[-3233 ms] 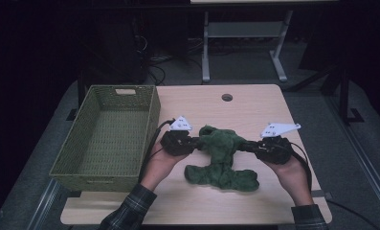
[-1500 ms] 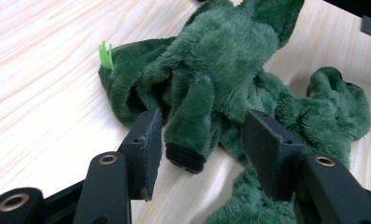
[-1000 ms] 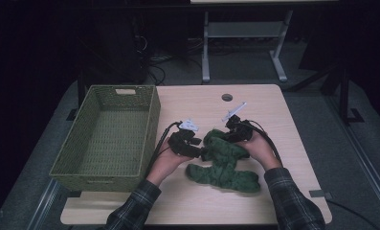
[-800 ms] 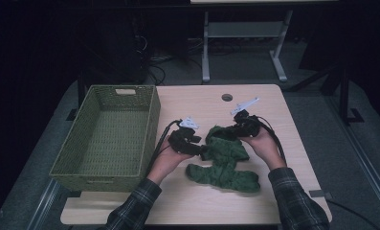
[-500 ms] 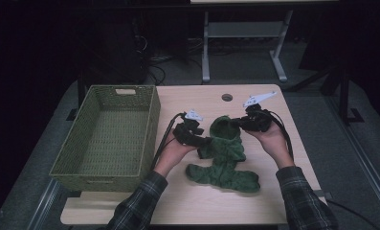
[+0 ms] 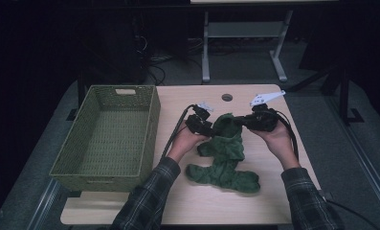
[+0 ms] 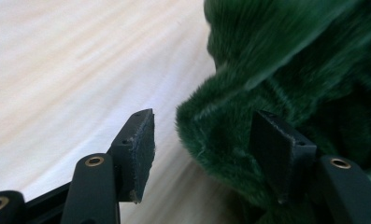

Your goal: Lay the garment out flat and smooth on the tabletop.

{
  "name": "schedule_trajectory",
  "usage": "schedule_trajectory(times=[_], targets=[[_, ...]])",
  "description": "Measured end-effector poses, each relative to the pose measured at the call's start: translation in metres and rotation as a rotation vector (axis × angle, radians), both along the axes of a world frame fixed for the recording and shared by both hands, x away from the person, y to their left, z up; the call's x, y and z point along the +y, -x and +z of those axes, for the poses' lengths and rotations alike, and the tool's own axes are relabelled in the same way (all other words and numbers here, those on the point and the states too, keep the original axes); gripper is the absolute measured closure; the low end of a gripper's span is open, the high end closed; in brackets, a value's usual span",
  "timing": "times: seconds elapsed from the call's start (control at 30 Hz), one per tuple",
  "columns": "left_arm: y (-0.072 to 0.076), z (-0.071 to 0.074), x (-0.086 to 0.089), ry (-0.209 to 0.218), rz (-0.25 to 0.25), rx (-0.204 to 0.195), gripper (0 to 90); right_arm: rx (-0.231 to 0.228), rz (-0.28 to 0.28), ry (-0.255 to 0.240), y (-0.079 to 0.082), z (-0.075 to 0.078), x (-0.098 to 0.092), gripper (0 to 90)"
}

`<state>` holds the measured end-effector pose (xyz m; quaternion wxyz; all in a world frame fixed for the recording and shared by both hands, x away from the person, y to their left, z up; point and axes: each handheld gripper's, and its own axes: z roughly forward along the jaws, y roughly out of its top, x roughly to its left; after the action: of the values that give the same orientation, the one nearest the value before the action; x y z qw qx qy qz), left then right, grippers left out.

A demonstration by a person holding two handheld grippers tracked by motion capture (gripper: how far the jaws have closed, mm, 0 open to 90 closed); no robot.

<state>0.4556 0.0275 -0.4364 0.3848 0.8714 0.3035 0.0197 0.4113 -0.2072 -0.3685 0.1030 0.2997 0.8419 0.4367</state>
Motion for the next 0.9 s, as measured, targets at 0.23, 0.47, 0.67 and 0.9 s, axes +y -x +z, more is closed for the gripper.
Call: schedule_trajectory(times=[0.23,0.47,0.67,0.9], targets=[[0.005,0.007,0.004,-0.033,-0.007,-0.059,86.2,-0.003,-0.026,0.028,0.003,-0.001,-0.007,86.4],[0.014,0.018,0.018,-0.027,0.030,-0.133,87.3,0.102,-0.087,0.046,-0.002,-0.033,-0.011,74.4],[0.018,0.020,0.019,-0.032,0.017,-0.150,87.2,0.151,-0.112,0.040,-0.007,-0.046,-0.003,66.3],[0.020,0.021,0.017,-0.027,0.016,-0.158,87.2,0.144,-0.114,-0.004,-0.010,-0.037,0.009,62.6]])
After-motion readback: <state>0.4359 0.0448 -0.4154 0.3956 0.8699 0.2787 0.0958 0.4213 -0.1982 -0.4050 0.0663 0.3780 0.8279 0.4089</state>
